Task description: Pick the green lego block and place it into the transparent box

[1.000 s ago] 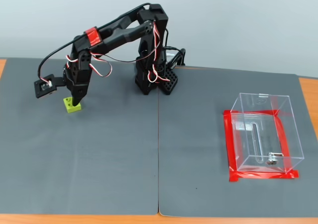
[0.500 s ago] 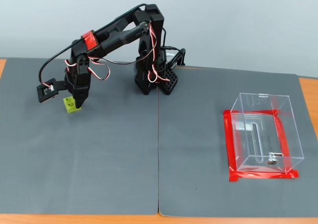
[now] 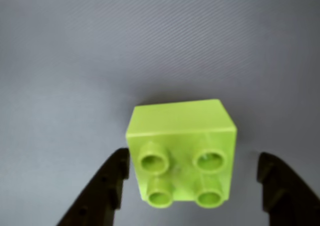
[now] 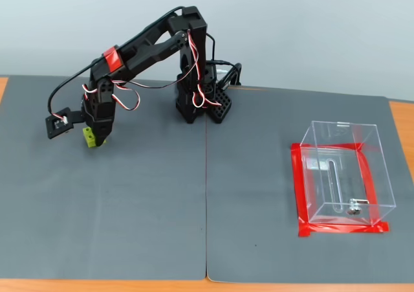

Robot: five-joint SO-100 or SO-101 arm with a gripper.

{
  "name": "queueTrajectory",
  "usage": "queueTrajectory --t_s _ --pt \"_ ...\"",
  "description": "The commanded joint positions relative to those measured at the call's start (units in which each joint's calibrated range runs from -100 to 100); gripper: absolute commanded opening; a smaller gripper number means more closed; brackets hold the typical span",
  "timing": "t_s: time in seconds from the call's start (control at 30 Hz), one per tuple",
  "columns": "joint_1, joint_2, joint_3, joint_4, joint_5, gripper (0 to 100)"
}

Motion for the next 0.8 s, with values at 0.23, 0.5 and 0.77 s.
queueTrajectory --t_s 0.23,0.5,0.77 --pt "0.35 1.48 -2.02 -0.48 0.26 29" --pt "0.35 1.31 -1.66 -0.57 0.26 29" --pt "0.35 1.23 -1.66 -0.57 0.26 14"
